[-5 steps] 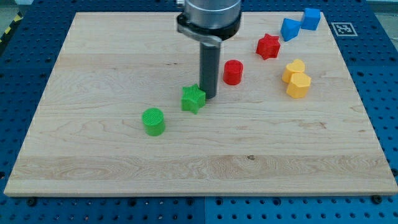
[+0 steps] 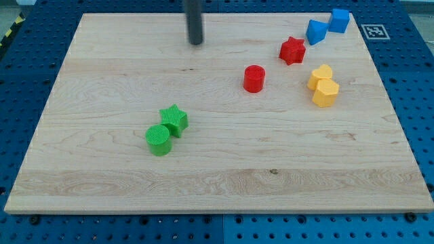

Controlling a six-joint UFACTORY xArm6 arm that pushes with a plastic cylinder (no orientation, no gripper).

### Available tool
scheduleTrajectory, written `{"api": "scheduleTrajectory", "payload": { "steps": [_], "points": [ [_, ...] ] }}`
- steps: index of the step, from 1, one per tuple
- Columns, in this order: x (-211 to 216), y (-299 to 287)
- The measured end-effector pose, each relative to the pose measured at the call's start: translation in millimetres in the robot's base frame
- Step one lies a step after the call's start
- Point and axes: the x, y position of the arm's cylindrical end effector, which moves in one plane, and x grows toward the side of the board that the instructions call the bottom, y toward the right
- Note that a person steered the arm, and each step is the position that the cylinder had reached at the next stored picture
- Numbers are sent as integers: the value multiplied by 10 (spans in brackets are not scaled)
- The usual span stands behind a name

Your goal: Nudge the red circle to top of the green star

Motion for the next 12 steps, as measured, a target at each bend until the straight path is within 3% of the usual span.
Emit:
{"api": "scheduleTrajectory", "payload": {
  "steps": [1, 2, 3, 5, 9, 11, 12],
  "points": [
    [429, 659],
    [960, 808],
    [1137, 791],
    [1242, 1478],
    [1588, 295],
    [1068, 267],
    [1001, 265]
  ]
}}
